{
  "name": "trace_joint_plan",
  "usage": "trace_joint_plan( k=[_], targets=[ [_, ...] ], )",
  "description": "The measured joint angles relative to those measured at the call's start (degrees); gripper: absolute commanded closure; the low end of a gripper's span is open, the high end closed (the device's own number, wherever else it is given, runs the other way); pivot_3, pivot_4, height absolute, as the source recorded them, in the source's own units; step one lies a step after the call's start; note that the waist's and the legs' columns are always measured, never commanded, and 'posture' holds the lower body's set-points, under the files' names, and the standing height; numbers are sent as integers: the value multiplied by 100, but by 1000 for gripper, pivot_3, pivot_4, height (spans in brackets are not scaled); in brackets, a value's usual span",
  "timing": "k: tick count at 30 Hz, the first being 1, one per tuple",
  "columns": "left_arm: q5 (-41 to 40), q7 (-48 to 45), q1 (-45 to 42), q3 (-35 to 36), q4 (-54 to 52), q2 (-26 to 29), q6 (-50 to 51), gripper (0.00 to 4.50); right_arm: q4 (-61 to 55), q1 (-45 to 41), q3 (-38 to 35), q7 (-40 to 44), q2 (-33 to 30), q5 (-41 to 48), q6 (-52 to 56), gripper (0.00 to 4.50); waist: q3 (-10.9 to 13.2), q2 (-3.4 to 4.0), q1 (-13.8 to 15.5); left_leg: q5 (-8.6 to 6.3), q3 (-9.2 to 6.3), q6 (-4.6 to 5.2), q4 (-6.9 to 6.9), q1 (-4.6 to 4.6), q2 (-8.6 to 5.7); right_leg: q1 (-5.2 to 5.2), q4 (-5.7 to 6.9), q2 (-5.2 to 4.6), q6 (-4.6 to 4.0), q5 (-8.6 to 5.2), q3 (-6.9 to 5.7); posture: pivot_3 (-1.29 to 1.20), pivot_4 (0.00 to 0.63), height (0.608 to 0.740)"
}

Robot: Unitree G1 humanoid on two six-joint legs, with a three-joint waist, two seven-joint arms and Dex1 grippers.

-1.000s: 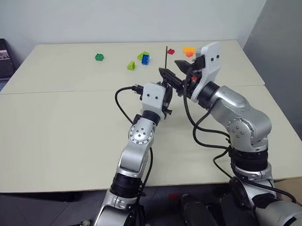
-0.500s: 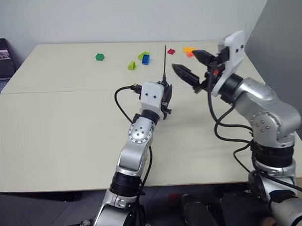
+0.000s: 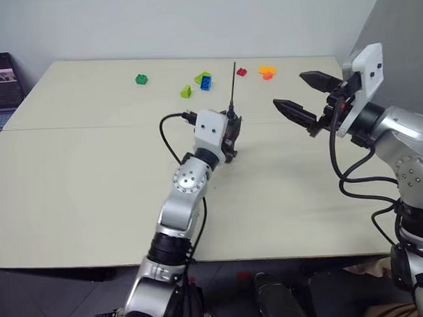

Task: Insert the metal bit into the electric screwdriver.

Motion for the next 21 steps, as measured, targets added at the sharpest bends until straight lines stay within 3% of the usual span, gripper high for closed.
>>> trace_joint_plan(
  k=[3,5,11,14,16,21],
  targets=[
    [190,-862,-787,-67,392,1041,-126,2885,-83,307,-100,350,-453,4,-55,0,2,2,-7,0,2,0,-1,-10,0,-6,-6,-2,-1,0,0,0,150,740],
    [248,-1356,-1109,-107,596,1395,-325,2885,-92,382,-180,490,-615,67,-49,0,2,3,0,0,6,0,-1,-16,-1,-5,-15,-7,-5,2,0,0,150,740],
    [845,-3491,-2123,-1263,1992,2285,-929,2886,-389,518,-410,1470,-1809,568,156,0,6,6,80,-1,3,1,-10,-22,0,-10,-25,-7,-15,-2,-9,0,150,740],
    [1436,-4260,-2790,-1958,3100,2324,-1581,2887,-390,949,-537,2223,-2639,561,116,0,13,4,155,-1,3,1,-8,-29,-1,-15,-30,-8,-14,-5,-12,0,150,740],
    [1805,-4474,-3279,-2256,4063,2028,-2082,2887,-315,1235,-603,2642,-2932,533,-39,0,14,3,184,-2,4,1,-2,-34,-3,-15,-29,-11,-12,-6,-12,0,150,740],
    [2307,-4493,-3812,-2629,5387,1336,-2722,2888,-237,1402,-617,2981,-3069,498,-228,0,14,1,183,-2,6,1,1,-34,-4,-15,-25,-11,-13,-5,-9,0,150,740]
  ],
)
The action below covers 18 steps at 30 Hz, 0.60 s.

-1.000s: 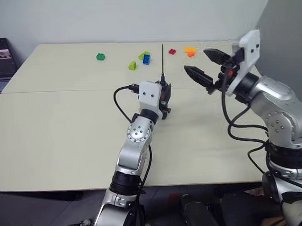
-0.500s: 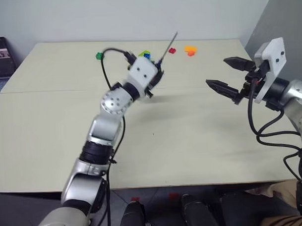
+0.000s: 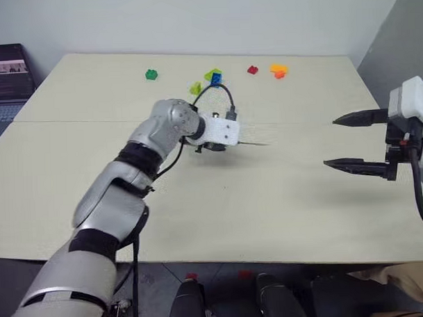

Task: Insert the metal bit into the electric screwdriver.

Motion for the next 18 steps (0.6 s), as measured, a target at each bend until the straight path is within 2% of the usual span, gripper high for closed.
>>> trace_joint_plan(
  k=[7,9,18],
  targets=[
    [380,84,-169,-97,1050,-559,-341,2888,4,218,3,83,26,-14,-162,0,-1,2,-32,0,-2,0,1,4,-1,0,17,1,0,1,2,0,150,740],
    [408,115,-186,-53,1147,-603,-357,2190,-11,255,3,61,37,-12,-173,0,-1,2,-30,0,-2,0,4,7,-1,1,24,1,1,0,3,0,150,740],
    [-81,-637,-170,616,1209,-655,-239,480,-69,282,3,-11,51,6,-185,0,-1,2,-32,1,-5,0,9,8,-2,1,35,1,0,3,1,0,150,740]
  ],
)
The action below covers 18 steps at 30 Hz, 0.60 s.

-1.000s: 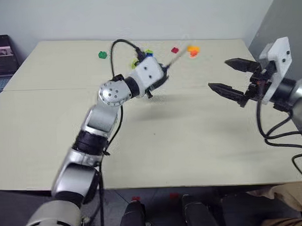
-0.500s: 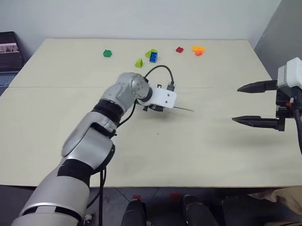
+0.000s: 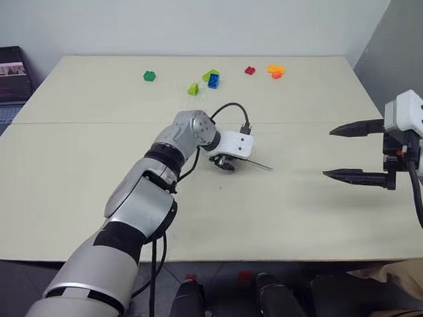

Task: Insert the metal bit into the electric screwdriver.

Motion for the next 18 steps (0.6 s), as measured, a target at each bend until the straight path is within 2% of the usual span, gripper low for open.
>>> trace_joint_plan(
  k=[1,3,7,8,13,18],
  targets=[
    [-103,-132,1,95,-66,74,43,246,1,-2,0,0,1,1,-1,0,0,0,-6,0,0,0,0,0,0,0,0,0,-1,1,0,0,150,740],
    [-442,-526,31,416,-421,353,233,49,6,-10,16,2,20,3,-9,0,0,0,-41,0,-1,0,-1,0,5,-2,4,3,-3,1,0,0,150,740],
    [-1105,-1076,142,1137,-1396,1189,928,49,38,-15,110,15,82,-6,-55,0,-1,1,-77,0,-3,0,-1,6,8,-2,12,5,-1,0,-3,0,150,740],
    [-1387,-1231,351,1434,-1927,1600,1382,49,78,-5,115,50,102,-16,-136,0,-1,2,-87,1,-3,0,0,6,9,-2,13,5,1,-1,-3,0,150,740],
    [-1804,-1477,1338,2116,-3027,2955,2219,49,305,85,184,145,176,-137,-344,0,-1,2,-155,1,-7,0,5,8,12,0,21,4,-3,1,-9,0,150,740],
    [-2007,-1521,2315,2471,-3889,3805,2804,49,679,52,395,305,206,-329,-618,0,0,0,-108,1,-14,-1,30,10,10,-1,63,3,-2,-5,-23,0,150,740]
  ],
)
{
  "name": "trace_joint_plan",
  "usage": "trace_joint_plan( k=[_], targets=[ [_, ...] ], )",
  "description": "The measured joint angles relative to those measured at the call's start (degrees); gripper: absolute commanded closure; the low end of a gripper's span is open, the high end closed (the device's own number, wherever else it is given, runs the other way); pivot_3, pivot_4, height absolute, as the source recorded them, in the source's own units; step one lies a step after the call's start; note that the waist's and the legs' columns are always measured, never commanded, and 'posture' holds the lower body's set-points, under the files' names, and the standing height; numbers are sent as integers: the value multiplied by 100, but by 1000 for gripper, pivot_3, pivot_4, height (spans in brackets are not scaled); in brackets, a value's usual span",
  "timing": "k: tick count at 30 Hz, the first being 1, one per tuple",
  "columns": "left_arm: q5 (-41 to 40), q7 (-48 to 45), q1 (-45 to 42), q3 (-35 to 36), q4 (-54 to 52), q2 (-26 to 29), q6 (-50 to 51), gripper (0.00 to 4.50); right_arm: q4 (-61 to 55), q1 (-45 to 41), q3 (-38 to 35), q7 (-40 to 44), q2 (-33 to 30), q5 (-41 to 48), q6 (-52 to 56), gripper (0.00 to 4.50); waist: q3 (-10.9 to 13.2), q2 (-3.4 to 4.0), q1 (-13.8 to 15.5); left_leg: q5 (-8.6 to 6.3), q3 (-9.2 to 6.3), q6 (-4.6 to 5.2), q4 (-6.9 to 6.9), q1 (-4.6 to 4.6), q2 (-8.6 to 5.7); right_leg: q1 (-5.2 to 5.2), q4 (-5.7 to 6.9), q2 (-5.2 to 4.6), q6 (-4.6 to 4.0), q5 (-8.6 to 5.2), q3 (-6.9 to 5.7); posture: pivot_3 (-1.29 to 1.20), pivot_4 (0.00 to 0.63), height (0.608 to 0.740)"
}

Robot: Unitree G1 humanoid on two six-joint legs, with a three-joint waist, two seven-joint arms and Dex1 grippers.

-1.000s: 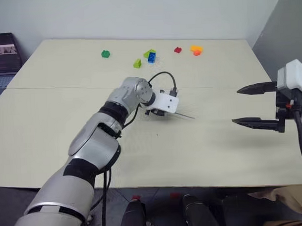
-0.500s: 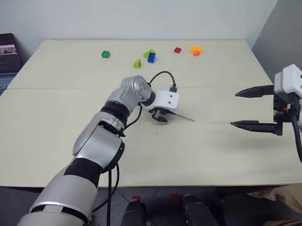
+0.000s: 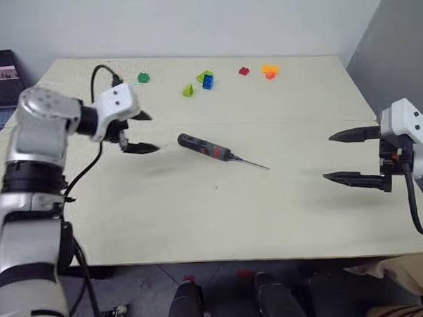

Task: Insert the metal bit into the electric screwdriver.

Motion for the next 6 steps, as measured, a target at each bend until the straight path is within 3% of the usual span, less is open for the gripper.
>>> trace_joint_plan(
  k=[6],
  targets=[
    [-600,36,1097,621,-896,490,678,49,404,-380,379,237,20,-240,-236,0,0,1,9,3,3,4,38,11,4,2,34,2,8,-11,3,0,150,740]
  ],
)
